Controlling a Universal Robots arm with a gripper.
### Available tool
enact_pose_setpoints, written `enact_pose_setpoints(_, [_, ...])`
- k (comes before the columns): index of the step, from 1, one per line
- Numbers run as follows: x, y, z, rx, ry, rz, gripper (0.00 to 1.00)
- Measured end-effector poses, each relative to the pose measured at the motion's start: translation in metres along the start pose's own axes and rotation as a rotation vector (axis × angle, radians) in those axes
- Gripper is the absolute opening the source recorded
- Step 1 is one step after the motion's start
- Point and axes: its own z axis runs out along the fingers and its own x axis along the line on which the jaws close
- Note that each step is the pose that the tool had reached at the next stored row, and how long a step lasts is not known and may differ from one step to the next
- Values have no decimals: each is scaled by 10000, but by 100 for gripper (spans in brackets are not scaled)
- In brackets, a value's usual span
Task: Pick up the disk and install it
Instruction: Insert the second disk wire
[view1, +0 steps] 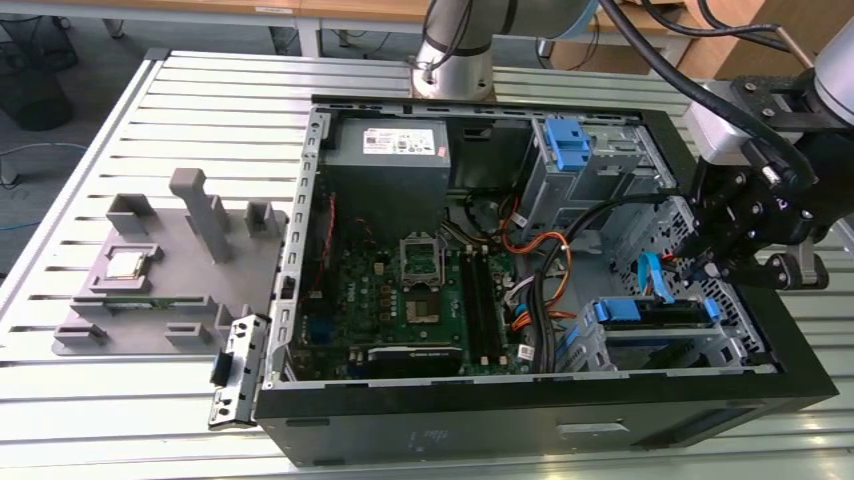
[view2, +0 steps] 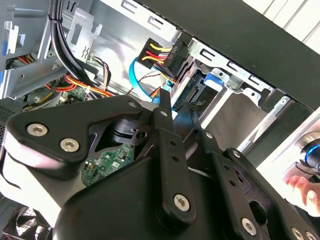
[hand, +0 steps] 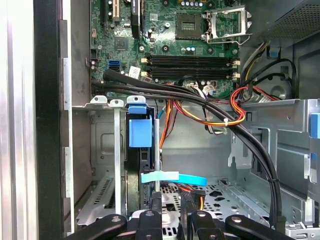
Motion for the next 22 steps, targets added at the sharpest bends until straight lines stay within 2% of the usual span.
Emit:
enact_pose_setpoints(10, [-7,0,-20,0,-2,0,29])
enact_pose_setpoints(14, [-15,-4,-90,0,-11,0,29])
enact_pose_setpoints(17, [-20,-4,-98,0,-18,0,29])
enact_pose_setpoints(22, [-140,-18,-87,0,-14,0,29])
